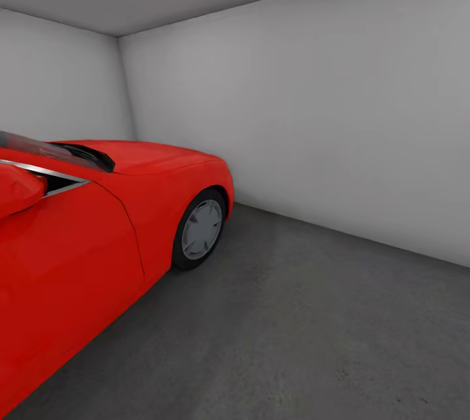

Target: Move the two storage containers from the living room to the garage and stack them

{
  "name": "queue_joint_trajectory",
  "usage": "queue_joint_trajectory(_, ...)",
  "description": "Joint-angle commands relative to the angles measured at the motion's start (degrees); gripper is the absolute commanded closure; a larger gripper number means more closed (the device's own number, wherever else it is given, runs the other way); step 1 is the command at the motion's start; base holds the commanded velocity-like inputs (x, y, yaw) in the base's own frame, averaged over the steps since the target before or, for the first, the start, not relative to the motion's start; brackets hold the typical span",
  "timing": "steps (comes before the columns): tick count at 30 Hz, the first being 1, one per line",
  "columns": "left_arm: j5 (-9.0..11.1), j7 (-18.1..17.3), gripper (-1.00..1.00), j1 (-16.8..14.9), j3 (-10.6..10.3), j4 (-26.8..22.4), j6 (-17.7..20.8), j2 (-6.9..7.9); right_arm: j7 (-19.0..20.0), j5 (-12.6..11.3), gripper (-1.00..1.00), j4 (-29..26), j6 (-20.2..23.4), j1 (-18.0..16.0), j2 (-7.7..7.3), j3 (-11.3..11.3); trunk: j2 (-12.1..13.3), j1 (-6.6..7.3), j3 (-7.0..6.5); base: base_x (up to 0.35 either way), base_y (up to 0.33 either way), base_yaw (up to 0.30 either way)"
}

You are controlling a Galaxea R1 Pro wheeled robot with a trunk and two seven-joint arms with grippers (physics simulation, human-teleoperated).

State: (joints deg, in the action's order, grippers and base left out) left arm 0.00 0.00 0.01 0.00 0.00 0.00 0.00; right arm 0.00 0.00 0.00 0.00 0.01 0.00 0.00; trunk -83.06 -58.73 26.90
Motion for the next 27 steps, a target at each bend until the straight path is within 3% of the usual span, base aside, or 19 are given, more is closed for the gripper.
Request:
queue_joint_trajectory(1, 0.3, -0.1, -1.00, -0.1, 0.3, -0.3, -0.3, -0.33, -0.3, 0.3, -1.00, -0.3, -0.3, -0.1, 0.33, 0.3, 0.0, 0.00, 0.03, 0.000, 0.000, 0.000)
queue_joint_trajectory(6, 1.9, -0.1, -1.00, -0.1, 1.1, -1.8, -1.4, -0.81, 0.1, 1.3, -1.00, -0.3, -1.1, -0.1, 0.48, 1.3, 0.0, 0.00, 0.03, 0.000, 0.000, 0.000)
queue_joint_trajectory(11, 0.4, -0.1, -1.00, -0.1, 1.1, -2.0, -2.3, -0.71, 0.4, 0.1, -1.00, -0.3, 0.1, -0.1, 0.13, 0.0, 0.0, 0.00, 0.03, 0.000, 0.000, 0.000)
queue_joint_trajectory(21, 0.2, -0.1, -1.00, -0.1, 1.1, -2.0, -2.5, -0.70, 0.3, -0.3, -1.00, -0.3, -0.1, -0.1, 0.08, -0.3, 0.0, 0.00, 0.03, 0.000, 0.000, -0.005)
queue_joint_trajectory(27, 0.2, -0.1, -1.00, -0.1, 1.1, -2.1, -2.5, -0.70, 0.3, -0.7, -1.00, -0.3, -0.4, -0.1, 0.09, -0.4, 0.0, 0.00, 0.03, 0.000, 0.000, -0.188)
